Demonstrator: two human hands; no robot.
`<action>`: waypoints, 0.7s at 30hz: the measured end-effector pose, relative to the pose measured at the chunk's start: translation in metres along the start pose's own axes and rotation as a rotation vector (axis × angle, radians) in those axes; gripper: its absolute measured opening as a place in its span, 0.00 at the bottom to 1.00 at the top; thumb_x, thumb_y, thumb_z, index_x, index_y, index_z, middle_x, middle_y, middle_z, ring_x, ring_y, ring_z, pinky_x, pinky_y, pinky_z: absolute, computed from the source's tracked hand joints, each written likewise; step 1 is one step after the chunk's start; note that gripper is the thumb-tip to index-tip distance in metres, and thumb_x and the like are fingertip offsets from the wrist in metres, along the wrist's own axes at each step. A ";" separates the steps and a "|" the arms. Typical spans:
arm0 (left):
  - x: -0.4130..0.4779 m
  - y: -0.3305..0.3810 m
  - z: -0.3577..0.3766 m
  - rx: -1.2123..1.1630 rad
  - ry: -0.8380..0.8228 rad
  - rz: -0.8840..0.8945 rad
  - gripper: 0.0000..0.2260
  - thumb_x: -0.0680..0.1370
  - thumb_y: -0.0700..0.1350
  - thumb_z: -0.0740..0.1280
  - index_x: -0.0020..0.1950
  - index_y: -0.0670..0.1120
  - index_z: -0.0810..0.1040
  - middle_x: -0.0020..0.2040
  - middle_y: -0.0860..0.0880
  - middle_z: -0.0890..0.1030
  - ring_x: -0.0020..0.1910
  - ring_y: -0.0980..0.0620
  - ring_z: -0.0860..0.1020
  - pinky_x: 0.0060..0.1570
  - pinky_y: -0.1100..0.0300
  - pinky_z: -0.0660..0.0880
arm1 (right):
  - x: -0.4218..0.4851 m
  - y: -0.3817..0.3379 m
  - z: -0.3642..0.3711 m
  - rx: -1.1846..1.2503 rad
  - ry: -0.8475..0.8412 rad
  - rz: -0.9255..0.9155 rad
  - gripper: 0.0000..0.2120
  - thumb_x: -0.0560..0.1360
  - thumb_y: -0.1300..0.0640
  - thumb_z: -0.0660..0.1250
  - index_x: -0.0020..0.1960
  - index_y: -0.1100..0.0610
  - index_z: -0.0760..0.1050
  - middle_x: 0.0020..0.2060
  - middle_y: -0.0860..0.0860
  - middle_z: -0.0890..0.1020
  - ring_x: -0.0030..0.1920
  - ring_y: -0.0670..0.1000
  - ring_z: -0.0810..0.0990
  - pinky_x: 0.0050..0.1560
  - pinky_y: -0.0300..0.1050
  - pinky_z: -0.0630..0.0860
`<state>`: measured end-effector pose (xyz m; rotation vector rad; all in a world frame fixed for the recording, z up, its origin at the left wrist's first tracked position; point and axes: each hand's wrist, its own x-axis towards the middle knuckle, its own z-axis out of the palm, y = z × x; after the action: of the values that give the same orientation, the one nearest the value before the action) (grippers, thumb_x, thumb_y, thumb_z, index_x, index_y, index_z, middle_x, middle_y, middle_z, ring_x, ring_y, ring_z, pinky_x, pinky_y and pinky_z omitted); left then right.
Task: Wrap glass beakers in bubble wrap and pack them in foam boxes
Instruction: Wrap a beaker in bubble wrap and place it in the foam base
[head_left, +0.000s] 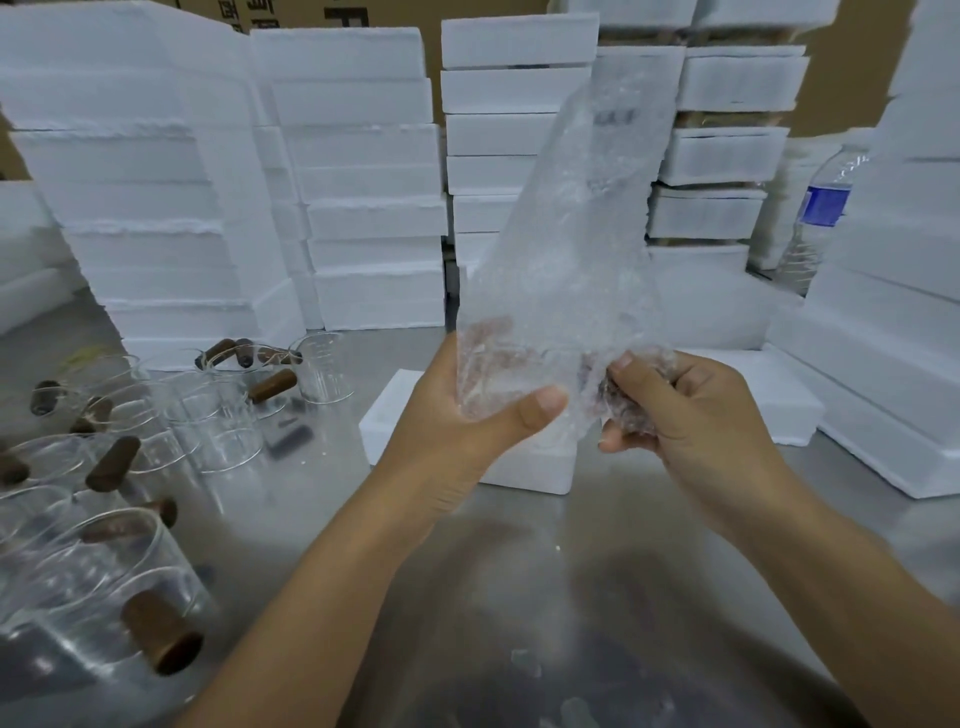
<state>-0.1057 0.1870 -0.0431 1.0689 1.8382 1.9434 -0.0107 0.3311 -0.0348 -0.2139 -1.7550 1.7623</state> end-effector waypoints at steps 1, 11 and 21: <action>0.000 0.000 0.000 0.009 0.011 0.020 0.32 0.61 0.59 0.74 0.64 0.56 0.72 0.58 0.57 0.80 0.60 0.59 0.77 0.60 0.57 0.71 | 0.000 0.000 0.001 -0.016 -0.010 -0.007 0.11 0.68 0.49 0.67 0.33 0.55 0.81 0.27 0.52 0.81 0.23 0.48 0.78 0.28 0.38 0.77; 0.001 -0.006 -0.001 -0.114 -0.033 0.017 0.19 0.64 0.56 0.73 0.54 0.65 0.77 0.58 0.55 0.81 0.56 0.54 0.80 0.56 0.52 0.76 | 0.001 0.000 -0.004 -0.110 0.116 -0.258 0.11 0.72 0.52 0.64 0.34 0.46 0.81 0.30 0.41 0.81 0.35 0.38 0.78 0.41 0.27 0.71; -0.002 -0.006 0.007 0.112 -0.162 0.071 0.16 0.70 0.58 0.69 0.55 0.60 0.73 0.56 0.58 0.80 0.58 0.57 0.77 0.62 0.53 0.73 | -0.001 0.008 -0.003 -0.292 0.180 -0.313 0.11 0.71 0.63 0.69 0.42 0.46 0.78 0.37 0.44 0.83 0.39 0.41 0.81 0.42 0.31 0.76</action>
<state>-0.1013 0.1918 -0.0504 1.3015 1.8622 1.7503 -0.0105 0.3335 -0.0427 -0.1999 -1.7966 1.2277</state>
